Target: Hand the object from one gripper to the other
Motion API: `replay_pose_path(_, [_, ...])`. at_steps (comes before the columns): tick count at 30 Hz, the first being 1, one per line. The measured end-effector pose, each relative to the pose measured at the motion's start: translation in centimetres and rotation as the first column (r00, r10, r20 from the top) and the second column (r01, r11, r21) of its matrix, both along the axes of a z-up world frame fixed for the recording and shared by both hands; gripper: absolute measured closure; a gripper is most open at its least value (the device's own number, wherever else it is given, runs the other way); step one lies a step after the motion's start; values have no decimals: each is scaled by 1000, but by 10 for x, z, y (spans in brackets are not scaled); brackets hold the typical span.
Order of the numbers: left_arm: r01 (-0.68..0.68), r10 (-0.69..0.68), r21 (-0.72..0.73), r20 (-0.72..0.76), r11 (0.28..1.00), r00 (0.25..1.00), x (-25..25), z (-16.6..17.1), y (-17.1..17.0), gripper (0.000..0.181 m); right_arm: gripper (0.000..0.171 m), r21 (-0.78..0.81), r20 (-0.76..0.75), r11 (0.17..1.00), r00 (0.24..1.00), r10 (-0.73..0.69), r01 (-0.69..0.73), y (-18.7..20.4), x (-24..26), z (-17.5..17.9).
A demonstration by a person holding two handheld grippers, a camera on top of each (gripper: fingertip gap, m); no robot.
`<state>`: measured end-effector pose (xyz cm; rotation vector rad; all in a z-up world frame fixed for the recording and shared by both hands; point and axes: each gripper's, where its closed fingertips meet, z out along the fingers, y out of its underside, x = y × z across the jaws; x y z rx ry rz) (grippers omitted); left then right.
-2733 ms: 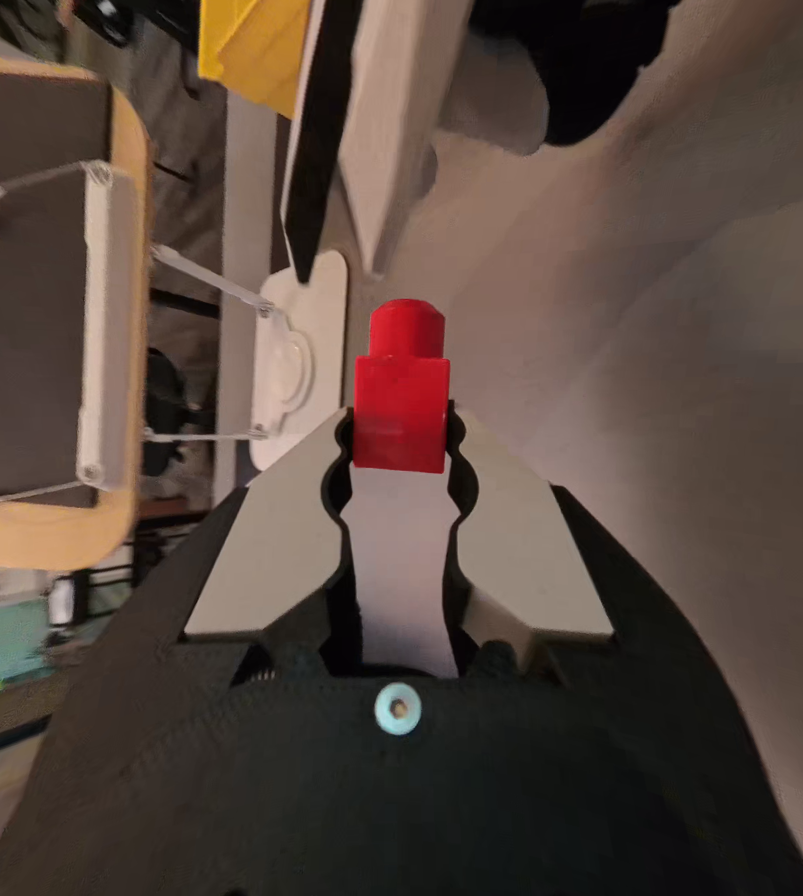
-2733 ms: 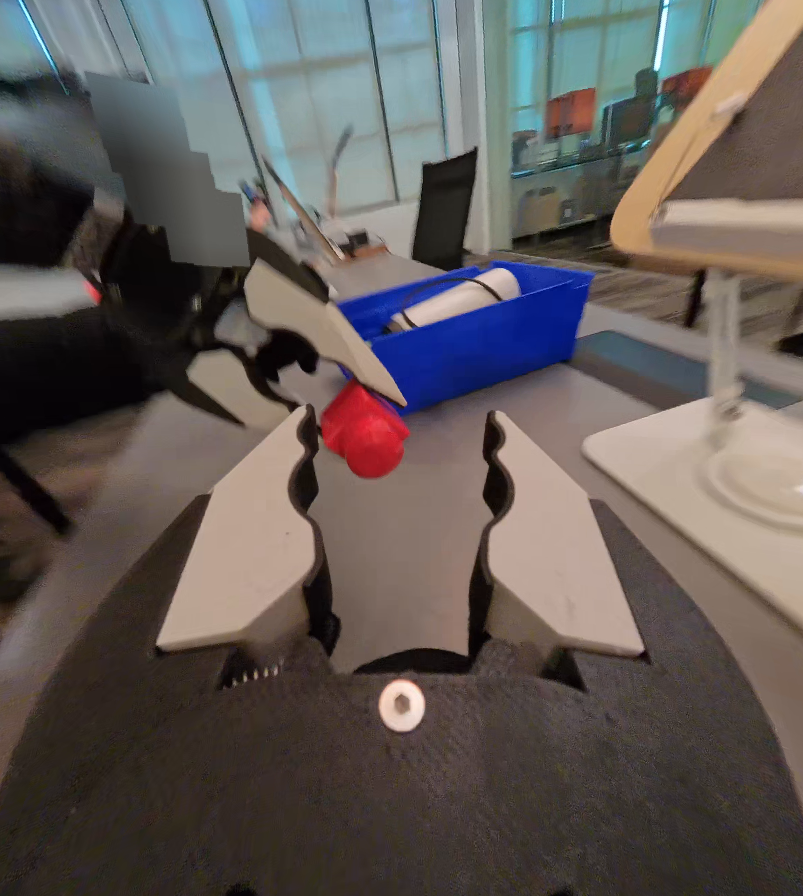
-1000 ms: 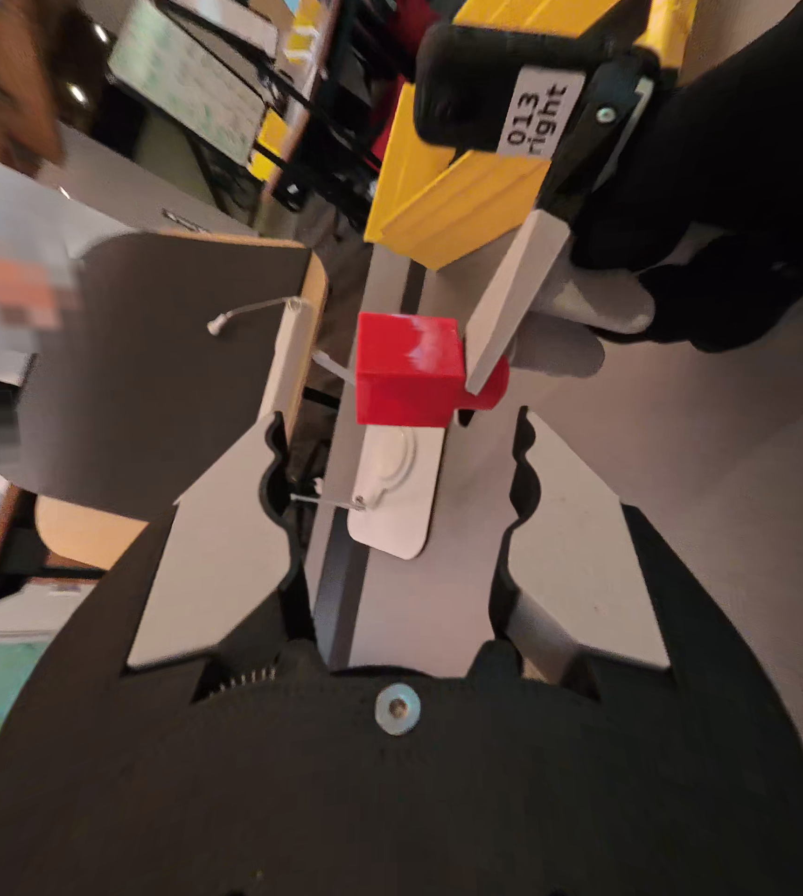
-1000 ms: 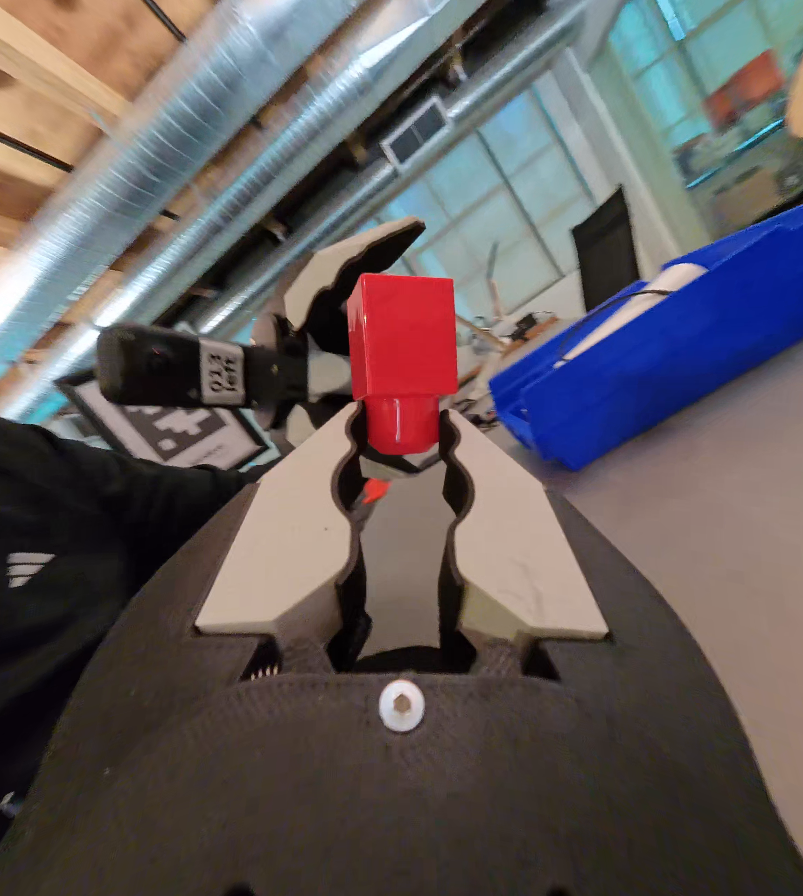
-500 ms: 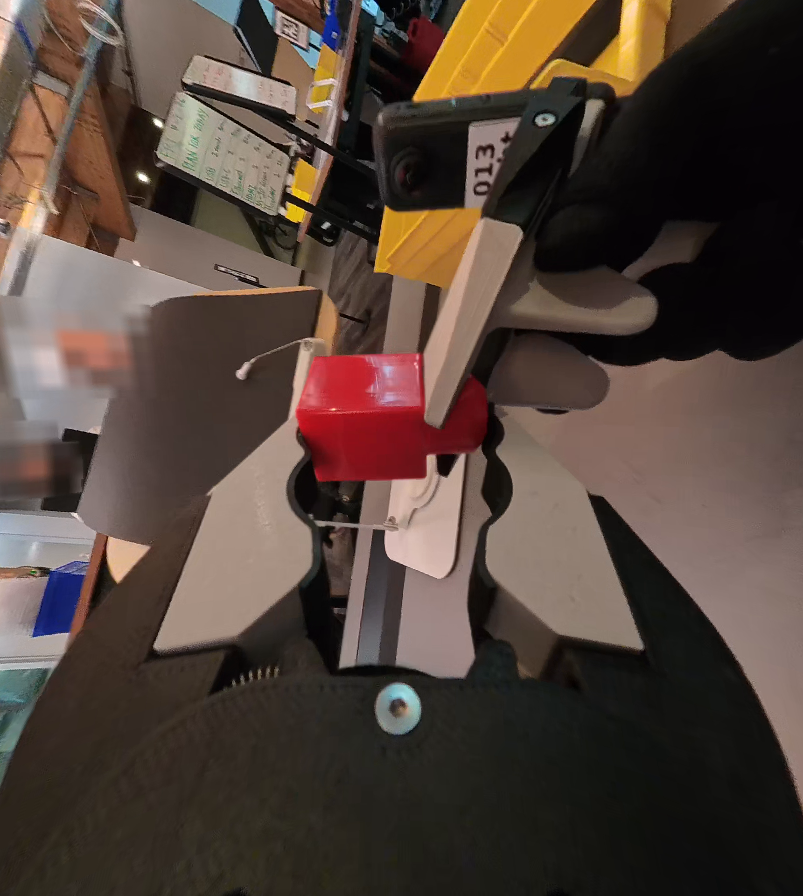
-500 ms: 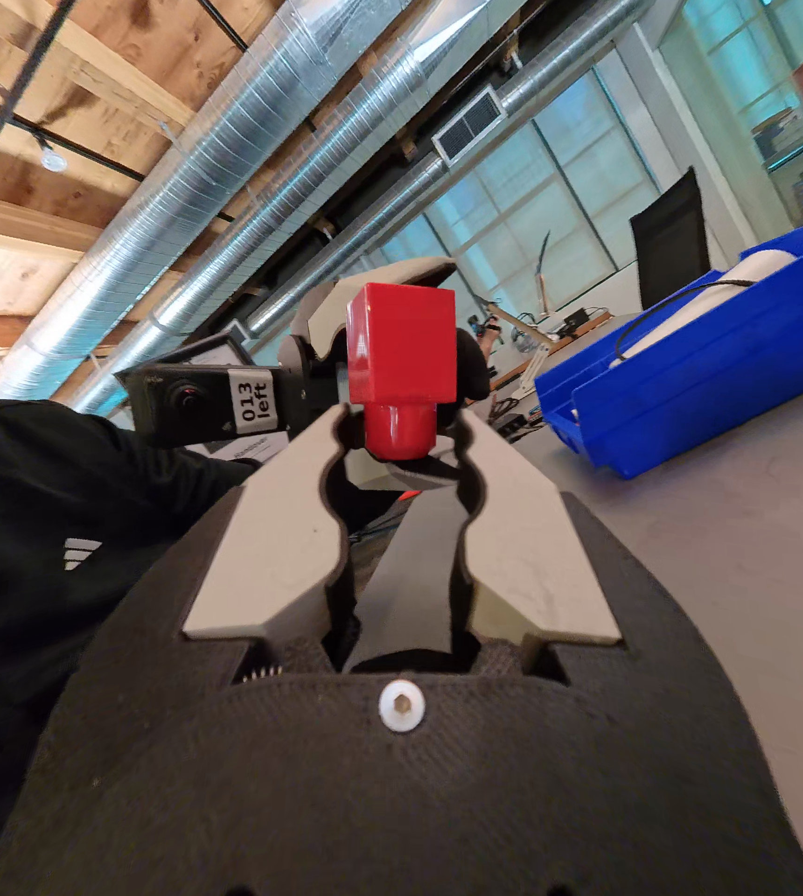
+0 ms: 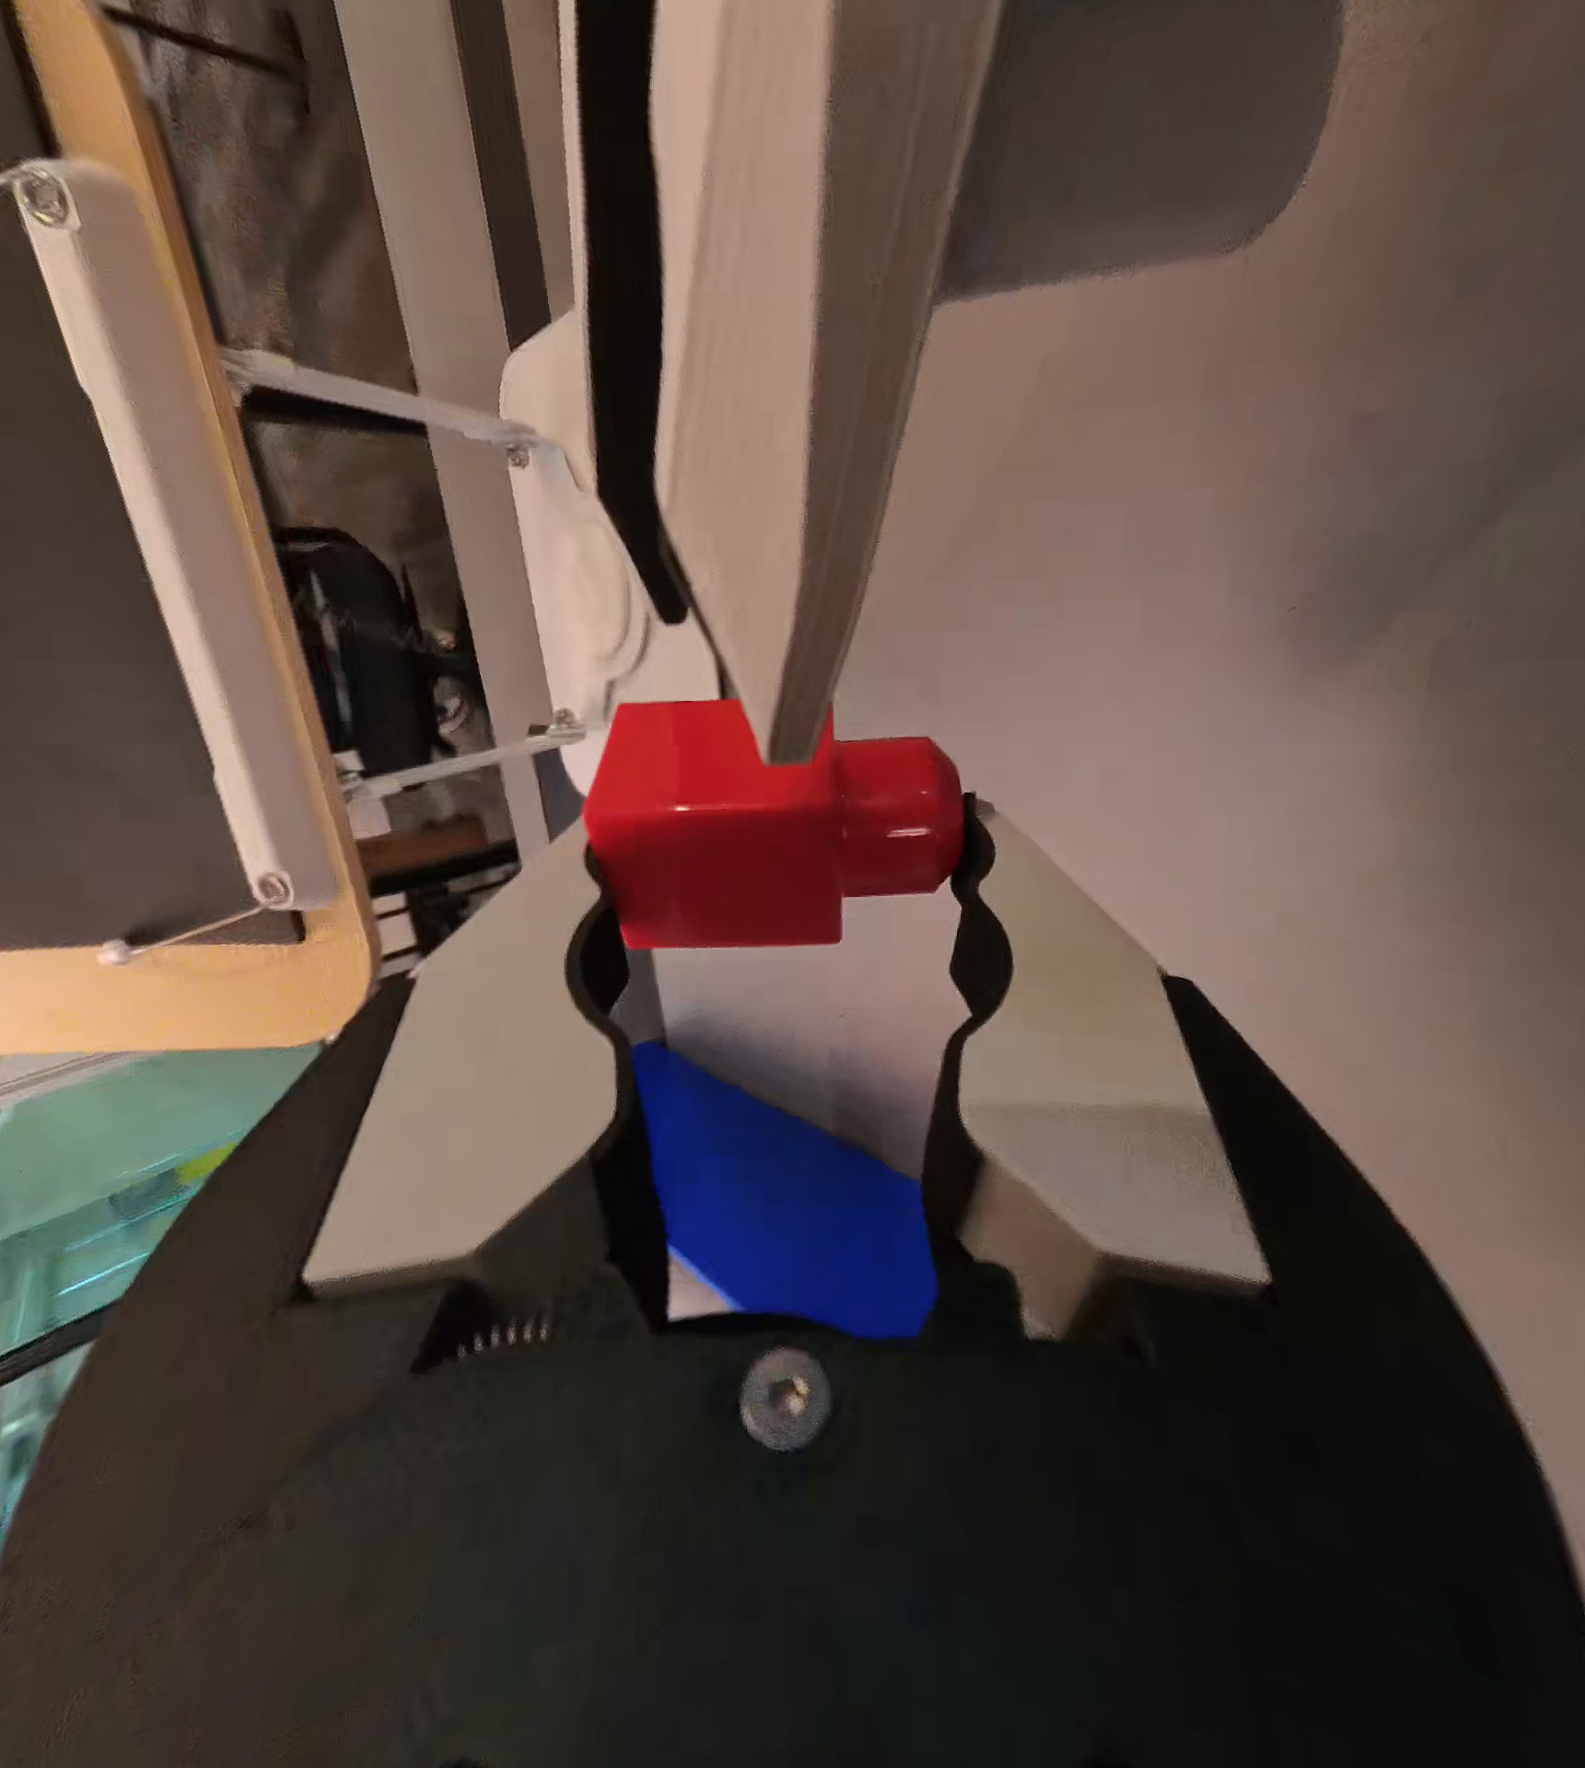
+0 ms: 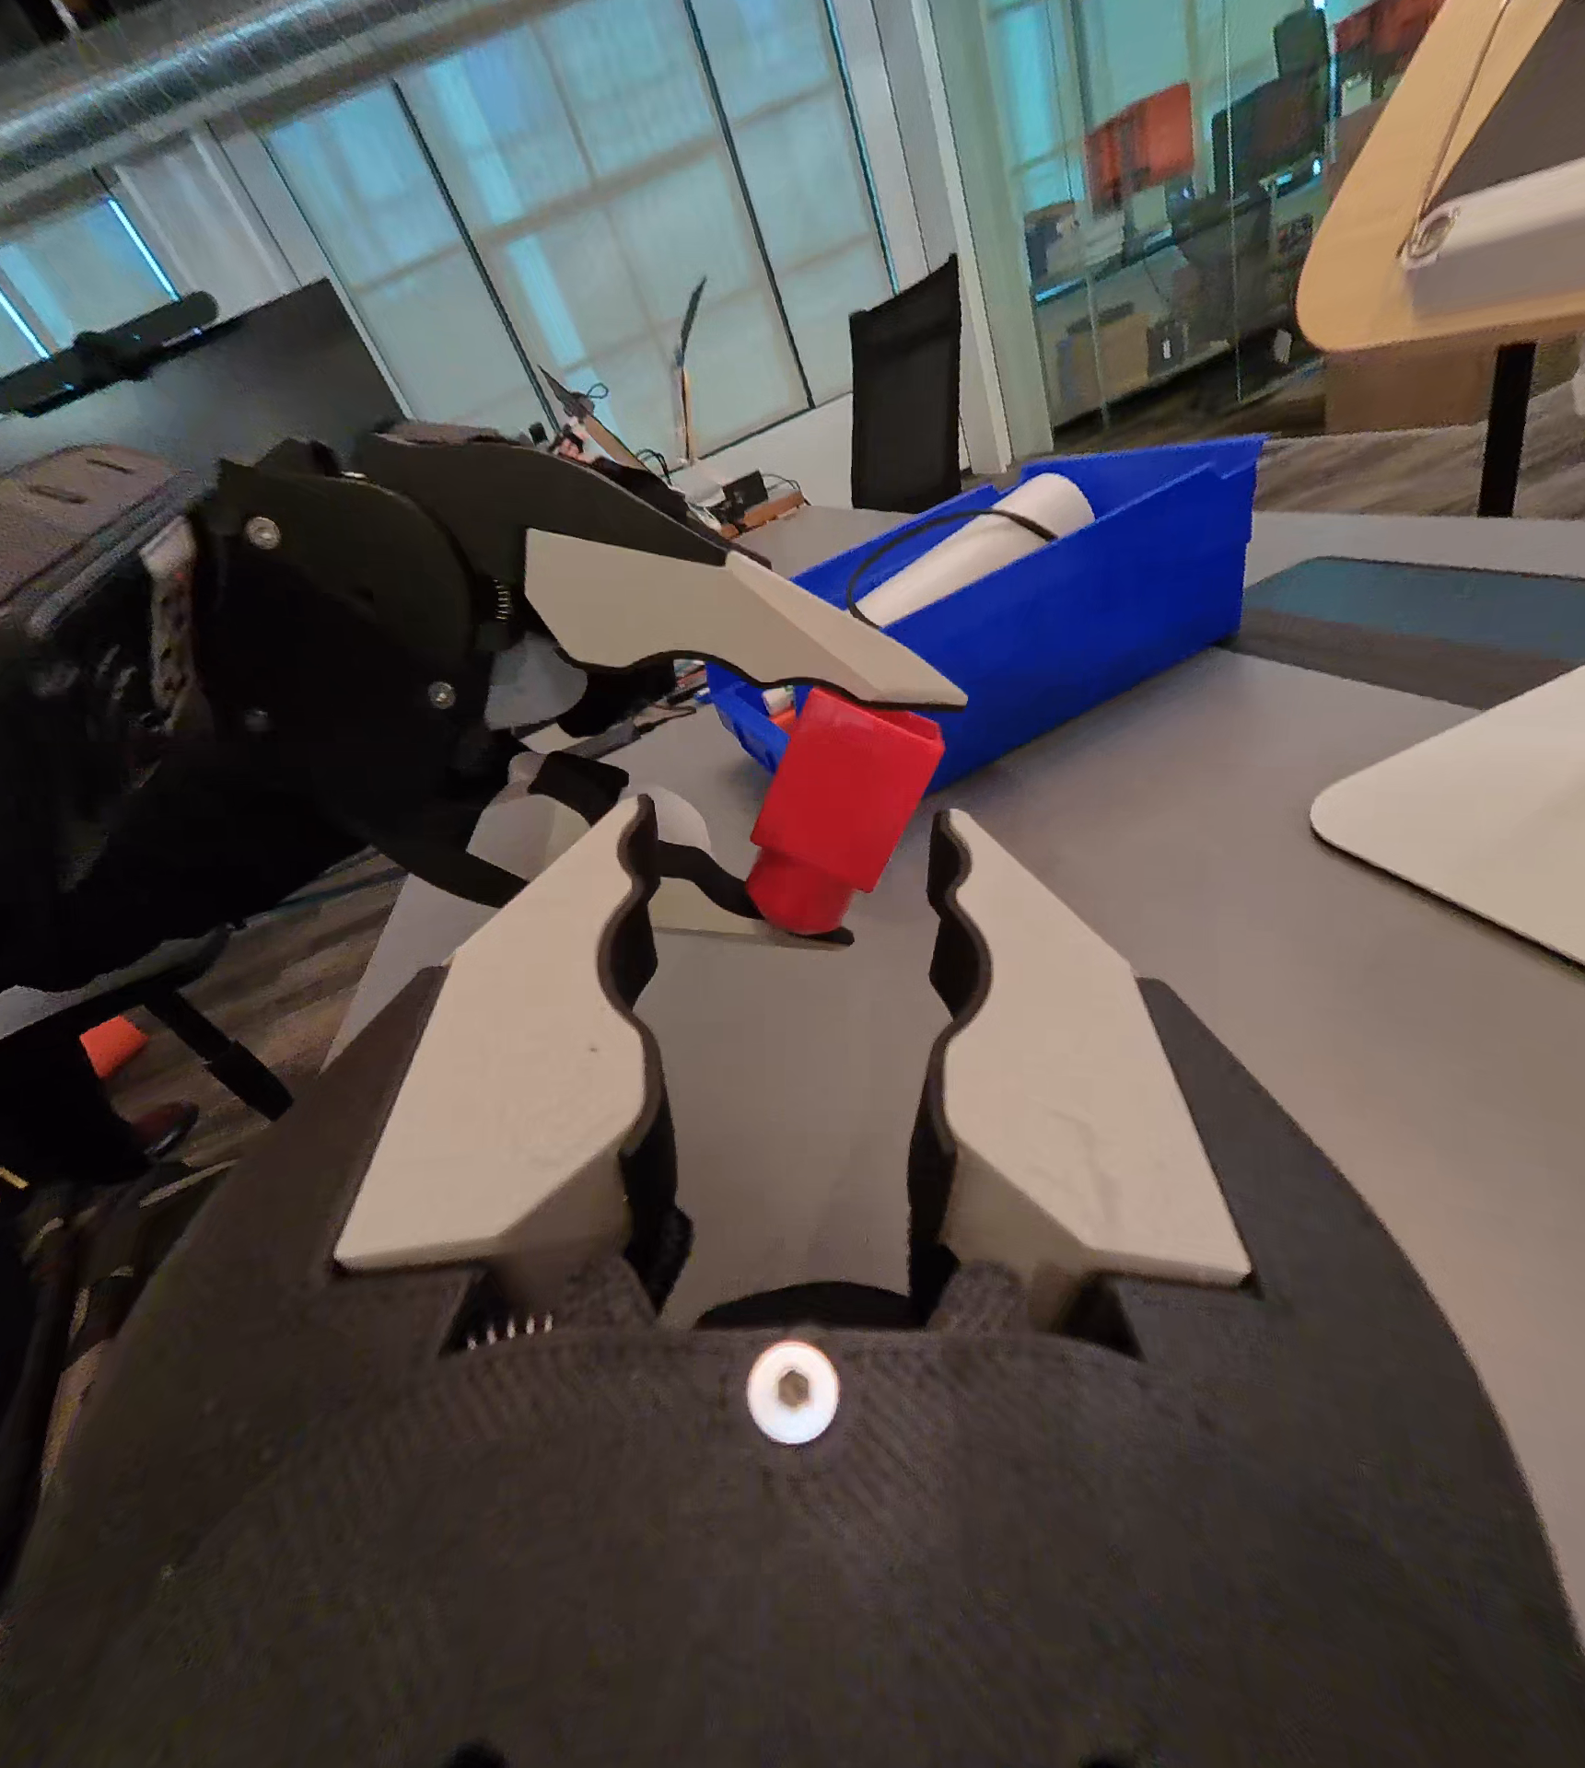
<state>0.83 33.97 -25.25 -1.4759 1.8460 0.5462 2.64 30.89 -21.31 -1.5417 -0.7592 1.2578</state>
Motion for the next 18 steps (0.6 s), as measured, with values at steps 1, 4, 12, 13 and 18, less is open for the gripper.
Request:
replay_pose_path(1, [-2,2,13,-19,1000,1000,0,-1,1,114,116,-14,11,1000,1000,-7,7,1,-2,-4])
replay_pose_path(4, [14,-10,50,-69,999,998,7,-4,-2,115,117,-69,41,998,999,-11,13,3,-7,-18])
replay_pose_path(12, [78,-66,98,-120,992,991,23,-5,-12,115,137,-111,-33,994,999,1,-5,5,-3,-16])
replay_pose_path(13, [84,-72,105,-117,991,991,23,-4,-12,115,137,-110,-41,994,999,4,-9,5,-3,-15])
replay_pose_path(18, [66,-70,40,98,997,993,32,9,-15,108,138,-115,-169,992,985,33,-53,6,8,1])
